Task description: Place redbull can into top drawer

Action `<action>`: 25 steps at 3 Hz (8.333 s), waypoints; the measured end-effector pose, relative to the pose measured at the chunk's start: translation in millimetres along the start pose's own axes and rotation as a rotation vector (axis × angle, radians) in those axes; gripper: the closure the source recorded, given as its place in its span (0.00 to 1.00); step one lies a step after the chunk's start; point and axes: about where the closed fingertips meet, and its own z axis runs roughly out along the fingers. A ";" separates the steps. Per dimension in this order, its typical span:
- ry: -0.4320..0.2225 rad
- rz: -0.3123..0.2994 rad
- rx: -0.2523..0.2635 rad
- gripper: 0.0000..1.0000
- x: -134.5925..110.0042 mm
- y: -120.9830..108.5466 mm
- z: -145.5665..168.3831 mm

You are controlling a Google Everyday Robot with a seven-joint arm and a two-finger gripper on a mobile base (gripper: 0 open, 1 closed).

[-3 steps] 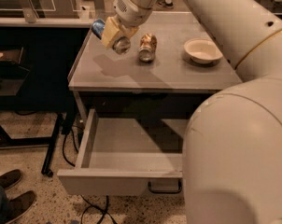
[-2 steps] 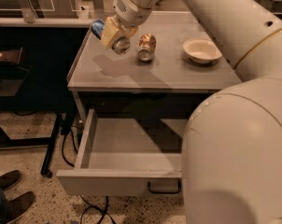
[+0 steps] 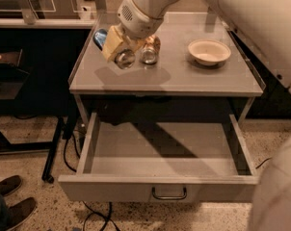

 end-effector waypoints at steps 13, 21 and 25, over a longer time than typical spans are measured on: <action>0.220 0.553 -0.140 1.00 243.6 7.3 128.5; 0.072 0.813 -0.139 1.00 271.3 -84.9 163.1; 0.064 0.933 -0.109 1.00 300.6 -102.2 191.3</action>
Offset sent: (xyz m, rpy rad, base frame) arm -0.0450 -0.0030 -0.0056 0.0196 0.0483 -0.0293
